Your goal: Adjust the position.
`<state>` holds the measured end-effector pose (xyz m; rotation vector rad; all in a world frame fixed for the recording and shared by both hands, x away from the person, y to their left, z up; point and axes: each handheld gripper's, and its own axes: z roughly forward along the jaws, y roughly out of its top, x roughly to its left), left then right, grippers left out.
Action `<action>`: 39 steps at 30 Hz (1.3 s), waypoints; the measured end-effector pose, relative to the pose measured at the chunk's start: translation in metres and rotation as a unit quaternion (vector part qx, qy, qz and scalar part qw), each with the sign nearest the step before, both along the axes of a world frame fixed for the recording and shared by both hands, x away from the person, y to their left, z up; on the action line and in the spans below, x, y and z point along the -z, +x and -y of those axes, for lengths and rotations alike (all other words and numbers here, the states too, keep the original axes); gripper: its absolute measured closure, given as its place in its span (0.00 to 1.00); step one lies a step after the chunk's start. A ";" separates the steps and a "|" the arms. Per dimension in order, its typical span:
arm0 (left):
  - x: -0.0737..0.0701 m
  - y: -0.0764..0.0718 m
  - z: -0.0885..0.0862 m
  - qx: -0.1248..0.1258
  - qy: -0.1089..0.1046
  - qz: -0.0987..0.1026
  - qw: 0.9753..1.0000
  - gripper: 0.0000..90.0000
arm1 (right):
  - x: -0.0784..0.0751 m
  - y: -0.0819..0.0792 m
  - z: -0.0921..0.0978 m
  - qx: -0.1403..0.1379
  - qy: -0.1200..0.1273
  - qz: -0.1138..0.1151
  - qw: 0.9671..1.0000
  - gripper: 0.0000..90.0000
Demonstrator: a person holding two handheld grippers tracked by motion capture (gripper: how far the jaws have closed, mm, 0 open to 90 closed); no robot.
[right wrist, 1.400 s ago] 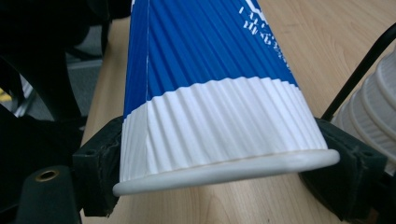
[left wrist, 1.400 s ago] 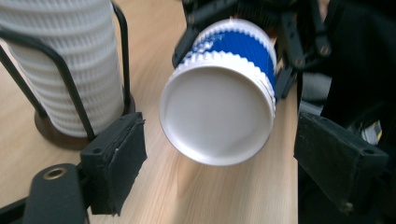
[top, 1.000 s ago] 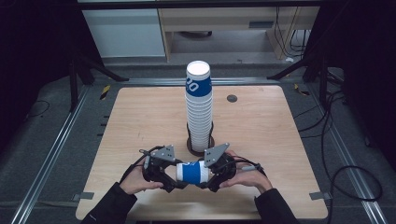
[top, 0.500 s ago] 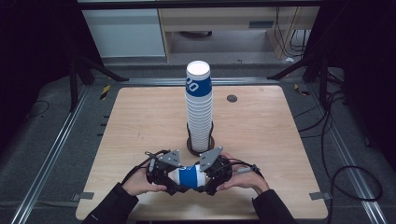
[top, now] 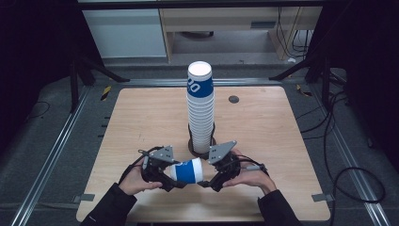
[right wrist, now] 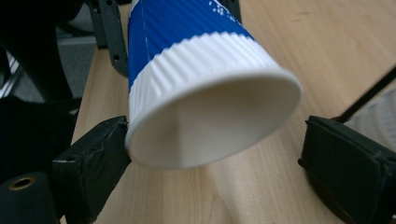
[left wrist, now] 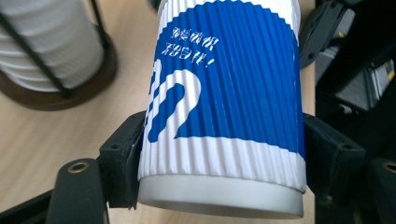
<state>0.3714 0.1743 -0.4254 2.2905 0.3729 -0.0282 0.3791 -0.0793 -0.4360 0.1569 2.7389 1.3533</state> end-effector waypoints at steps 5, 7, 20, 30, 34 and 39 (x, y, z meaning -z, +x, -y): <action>-0.008 0.004 -0.015 -0.031 -0.053 0.011 0.998 0.28 | -0.008 0.005 0.013 0.025 0.034 -0.003 0.999 0.09; -0.012 0.004 -0.019 -0.030 -0.083 0.012 0.996 0.28 | -0.011 0.006 0.018 0.032 0.054 -0.007 0.998 0.10; -0.018 -0.004 -0.016 -0.003 -0.134 0.021 0.991 0.28 | -0.018 0.005 0.021 0.012 0.122 -0.036 0.992 0.12; -0.016 -0.009 -0.004 0.018 -0.133 0.021 0.991 0.28 | -0.019 0.002 0.017 -0.015 0.148 -0.056 0.987 0.14; -0.015 -0.010 -0.001 0.021 -0.131 0.021 0.991 0.28 | -0.017 0.002 0.014 -0.020 0.151 -0.062 0.986 0.14; -0.014 -0.011 0.002 0.025 -0.123 0.020 0.992 0.28 | -0.014 0.001 0.011 -0.028 0.154 -0.072 0.985 0.15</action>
